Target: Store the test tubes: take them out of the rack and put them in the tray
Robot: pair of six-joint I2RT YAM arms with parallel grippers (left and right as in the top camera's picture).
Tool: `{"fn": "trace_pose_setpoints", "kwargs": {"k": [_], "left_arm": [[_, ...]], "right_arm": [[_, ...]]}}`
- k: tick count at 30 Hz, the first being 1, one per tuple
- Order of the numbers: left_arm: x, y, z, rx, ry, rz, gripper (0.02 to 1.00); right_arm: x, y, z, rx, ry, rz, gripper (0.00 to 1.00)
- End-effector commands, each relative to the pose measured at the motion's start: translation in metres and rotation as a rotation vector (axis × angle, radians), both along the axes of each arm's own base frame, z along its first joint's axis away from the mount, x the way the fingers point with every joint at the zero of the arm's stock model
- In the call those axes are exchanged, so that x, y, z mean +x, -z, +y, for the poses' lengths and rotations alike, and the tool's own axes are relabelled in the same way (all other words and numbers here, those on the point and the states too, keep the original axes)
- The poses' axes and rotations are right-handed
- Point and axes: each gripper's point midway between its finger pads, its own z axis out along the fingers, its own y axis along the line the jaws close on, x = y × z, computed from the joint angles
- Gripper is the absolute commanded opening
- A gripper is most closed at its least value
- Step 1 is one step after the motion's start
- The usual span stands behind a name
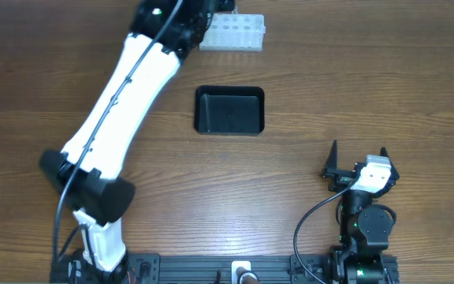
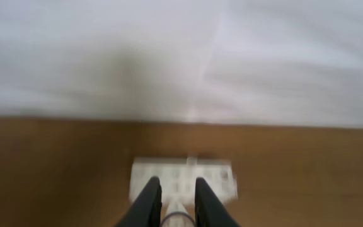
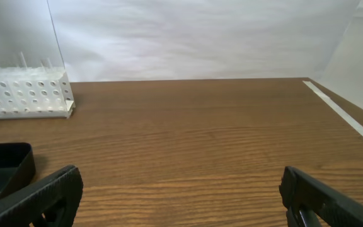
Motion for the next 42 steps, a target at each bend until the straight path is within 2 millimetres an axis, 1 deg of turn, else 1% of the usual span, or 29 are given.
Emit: {"fn": "trace_pose_setpoints", "kwargs": {"k": [1, 2, 4, 7, 9, 13, 17, 20, 31, 33, 34, 35, 36, 38, 40, 42], "left_arm": [[-0.03, 0.054, 0.006, -0.078, -0.098, 0.246, 0.134], [-0.04, 0.072, 0.009, -0.074, -0.127, 0.313, 0.13], [-0.053, 0.1, 0.014, -0.06, -0.169, 0.399, 0.119], [-0.065, 0.14, 0.012, -0.037, -0.185, 0.476, 0.112], [-0.071, 0.164, 0.006, -0.035, -0.178, 0.519, 0.11], [-0.077, 0.197, -0.004, -0.009, -0.157, 0.561, 0.106], [-0.076, 0.216, -0.011, 0.026, -0.148, 0.576, 0.102], [-0.075, 0.228, -0.014, 0.043, -0.146, 0.587, 0.102], [-0.079, 0.268, -0.015, 0.087, -0.149, 0.664, 0.117], [-0.08, 0.271, -0.016, 0.089, -0.147, 0.671, 0.119], [-0.08, 0.271, -0.016, 0.09, -0.147, 0.671, 0.137], [-0.08, 0.272, -0.016, 0.09, -0.147, 0.671, 0.183], [-0.08, 0.271, -0.016, 0.091, -0.147, 0.67, 0.207], [-0.079, 0.27, -0.015, 0.096, -0.152, 0.662, 0.297], [-0.076, 0.261, -0.012, 0.106, -0.163, 0.629, 0.406], [-0.072, 0.241, -0.01, 0.116, -0.177, 0.566, 0.461]], "right_arm": [[0.0, 0.002, 0.001, 0.003, -0.006, 0.0, 0.993], [0.0, 0.002, 0.001, 0.003, -0.006, 0.0, 0.993], [0.0, 0.002, 0.001, 0.003, -0.006, 0.0, 0.991], [0.0, 0.002, 0.001, 0.003, -0.006, 0.0, 0.991], [0.0, 0.002, 0.001, 0.003, -0.006, 0.0, 0.991], [0.0, 0.002, 0.001, 0.003, -0.006, 0.0, 0.993], [0.0, 0.002, 0.001, 0.003, -0.006, 0.0, 0.993], [0.0, 0.002, 0.001, 0.003, -0.006, 0.0, 0.993], [0.0, 0.002, 0.001, 0.003, -0.006, 0.0, 0.991], [0.0, 0.002, 0.001, 0.003, -0.006, 0.0, 0.993], [0.0, 0.002, 0.001, 0.003, -0.006, 0.0, 0.993], [0.0, 0.002, 0.001, 0.003, -0.006, 0.0, 0.993], [0.0, 0.002, 0.001, 0.003, -0.006, 0.0, 0.993], [0.0, 0.002, 0.001, 0.003, -0.006, 0.0, 0.991], [0.0, 0.002, 0.001, 0.003, -0.006, 0.0, 0.991], [0.0, 0.002, 0.001, 0.003, -0.006, 0.0, 0.991]]}}
